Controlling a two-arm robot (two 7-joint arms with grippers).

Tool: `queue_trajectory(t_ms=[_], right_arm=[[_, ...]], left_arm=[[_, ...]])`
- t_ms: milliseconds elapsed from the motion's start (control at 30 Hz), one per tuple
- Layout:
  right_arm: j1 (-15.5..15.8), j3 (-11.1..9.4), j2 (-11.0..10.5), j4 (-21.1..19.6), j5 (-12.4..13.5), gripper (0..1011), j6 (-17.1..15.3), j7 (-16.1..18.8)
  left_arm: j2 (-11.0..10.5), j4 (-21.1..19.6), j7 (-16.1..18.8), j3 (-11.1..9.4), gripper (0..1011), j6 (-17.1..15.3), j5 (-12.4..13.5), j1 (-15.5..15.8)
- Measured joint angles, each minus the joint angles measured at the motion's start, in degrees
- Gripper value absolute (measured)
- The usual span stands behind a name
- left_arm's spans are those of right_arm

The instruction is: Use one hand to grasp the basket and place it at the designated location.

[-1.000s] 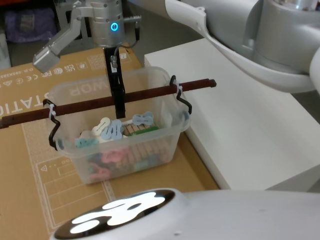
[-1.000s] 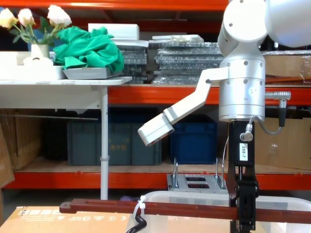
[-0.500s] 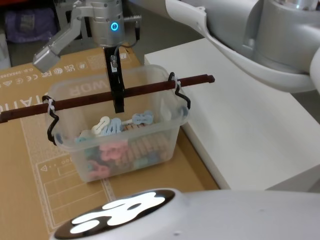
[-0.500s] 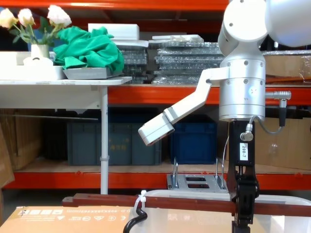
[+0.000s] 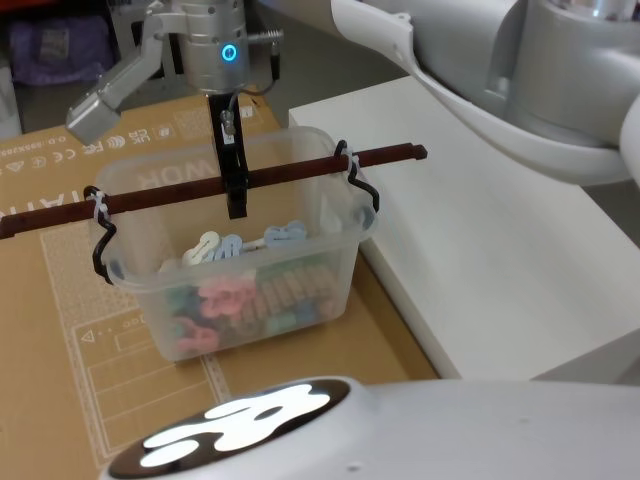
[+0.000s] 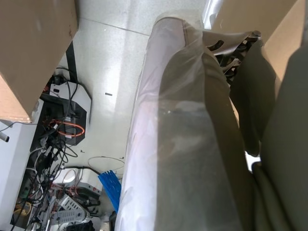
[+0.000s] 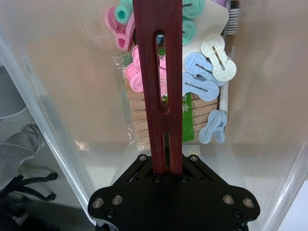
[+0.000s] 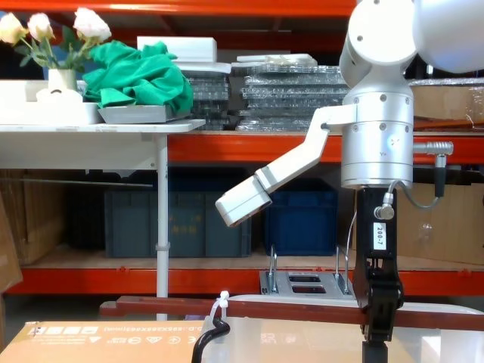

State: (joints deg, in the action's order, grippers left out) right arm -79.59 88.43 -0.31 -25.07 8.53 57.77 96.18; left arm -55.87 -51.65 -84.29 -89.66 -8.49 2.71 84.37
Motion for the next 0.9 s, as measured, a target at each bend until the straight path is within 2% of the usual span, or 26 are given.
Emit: queue_trajectory(t_ms=[100, 300, 567, 700, 900], right_arm=[[0.0, 0.0, 0.0, 0.0, 0.0, 0, 0.0, 0.0], [-0.2, -0.2, -1.4, -3.4, -1.4, 0, -0.1, -0.7], [-1.5, 0.7, -1.9, -5.0, -0.5, 0, 1.3, 0.8], [-2.0, 1.2, -1.7, -5.0, 0.7, 0, 2.2, 2.0], [-2.7, 2.0, -2.2, -7.2, 3.9, 0, 3.4, 5.1]], left_arm=[[0.0, 0.0, 0.0, 0.0, 0, 0.0, 0.0, 0.0], [0.0, 0.0, 0.0, 0.0, 0, 0.0, 0.0, 0.0], [0.0, 0.0, 0.0, 0.0, 0, 0.0, 0.0, 0.0], [0.0, 0.0, 0.0, 0.0, 0, 0.0, 0.0, 0.0], [0.0, 0.0, 0.0, 0.0, 0, 0.0, 0.0, 0.0]])
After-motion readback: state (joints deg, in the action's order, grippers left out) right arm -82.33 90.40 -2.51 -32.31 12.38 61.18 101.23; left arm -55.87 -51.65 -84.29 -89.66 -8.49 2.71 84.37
